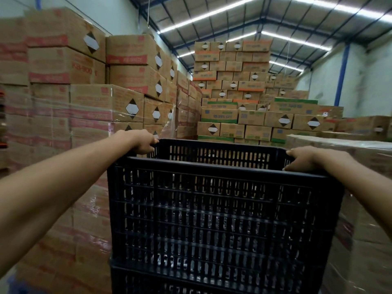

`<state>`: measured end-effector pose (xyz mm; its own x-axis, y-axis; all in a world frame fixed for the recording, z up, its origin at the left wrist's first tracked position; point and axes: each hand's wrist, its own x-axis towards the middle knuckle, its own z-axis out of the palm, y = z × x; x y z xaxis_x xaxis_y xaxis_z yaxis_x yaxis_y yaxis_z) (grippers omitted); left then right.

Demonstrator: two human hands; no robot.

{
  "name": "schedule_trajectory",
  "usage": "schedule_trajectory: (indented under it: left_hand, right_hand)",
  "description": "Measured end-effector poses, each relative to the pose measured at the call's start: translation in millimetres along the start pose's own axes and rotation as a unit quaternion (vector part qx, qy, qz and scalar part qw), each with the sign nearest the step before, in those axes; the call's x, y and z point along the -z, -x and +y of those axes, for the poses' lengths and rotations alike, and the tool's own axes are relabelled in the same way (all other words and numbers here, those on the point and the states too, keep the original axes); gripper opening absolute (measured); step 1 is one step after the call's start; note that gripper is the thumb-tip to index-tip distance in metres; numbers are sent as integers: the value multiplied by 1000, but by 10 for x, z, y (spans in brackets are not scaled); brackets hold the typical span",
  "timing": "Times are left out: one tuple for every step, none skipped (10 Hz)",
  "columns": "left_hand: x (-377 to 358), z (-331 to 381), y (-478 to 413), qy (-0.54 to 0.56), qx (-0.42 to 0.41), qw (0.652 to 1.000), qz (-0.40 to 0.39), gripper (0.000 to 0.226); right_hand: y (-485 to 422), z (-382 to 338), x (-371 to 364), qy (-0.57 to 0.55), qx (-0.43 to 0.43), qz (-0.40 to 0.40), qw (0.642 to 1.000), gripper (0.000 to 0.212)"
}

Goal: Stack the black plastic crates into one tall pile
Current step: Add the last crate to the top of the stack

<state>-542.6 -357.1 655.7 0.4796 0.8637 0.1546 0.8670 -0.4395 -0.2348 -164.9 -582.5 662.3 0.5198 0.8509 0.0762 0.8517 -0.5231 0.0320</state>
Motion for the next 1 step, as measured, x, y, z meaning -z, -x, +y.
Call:
schedule_trajectory:
  left_hand:
    - [204, 213, 60, 39, -9, 999, 34, 45]
  right_hand:
    - [74, -78, 38, 10, 13, 8, 1000, 75]
